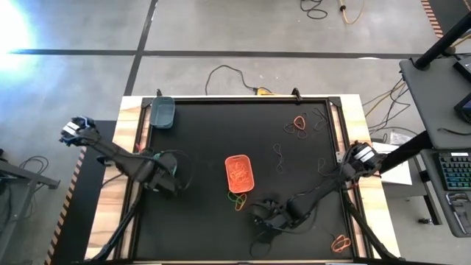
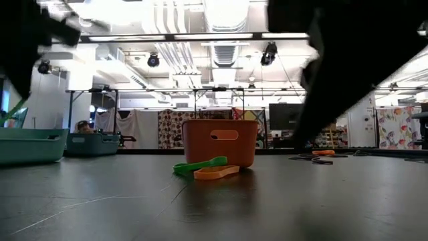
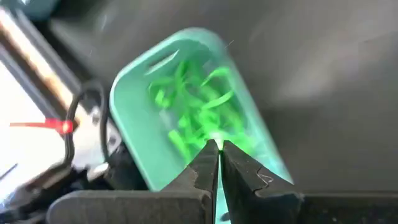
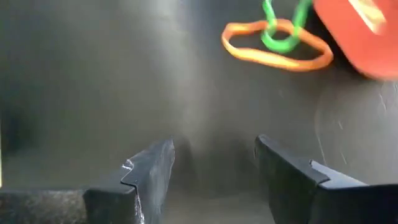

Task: Sort rubber bands into baskets
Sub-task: Put the green rubber band into the light sea green bin

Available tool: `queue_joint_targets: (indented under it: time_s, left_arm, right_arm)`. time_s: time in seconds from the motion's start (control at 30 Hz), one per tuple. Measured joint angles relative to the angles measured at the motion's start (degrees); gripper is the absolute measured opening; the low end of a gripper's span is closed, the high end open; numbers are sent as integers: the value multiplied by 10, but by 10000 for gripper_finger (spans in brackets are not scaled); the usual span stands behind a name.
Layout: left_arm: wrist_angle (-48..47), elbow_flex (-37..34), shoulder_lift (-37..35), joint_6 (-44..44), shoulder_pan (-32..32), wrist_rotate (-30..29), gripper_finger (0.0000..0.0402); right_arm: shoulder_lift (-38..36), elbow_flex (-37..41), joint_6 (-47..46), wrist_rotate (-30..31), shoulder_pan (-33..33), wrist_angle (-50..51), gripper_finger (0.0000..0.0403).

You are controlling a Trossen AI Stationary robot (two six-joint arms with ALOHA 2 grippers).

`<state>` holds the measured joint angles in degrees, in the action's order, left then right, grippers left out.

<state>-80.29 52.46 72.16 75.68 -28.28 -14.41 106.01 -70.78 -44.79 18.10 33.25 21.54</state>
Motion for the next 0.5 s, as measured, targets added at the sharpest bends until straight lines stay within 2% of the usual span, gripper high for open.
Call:
queue_joint_targets:
  time_s: [0.23, 0.5]
  left_arm:
    - [64, -109, -8, -47, 104, 111, 0]
    - [68, -85, 56, -149, 155, 161, 0]
  right_arm:
    - [-40, 69, -65, -1, 12, -41, 215]
    - [-66, 94, -75, -5, 18, -39, 215]
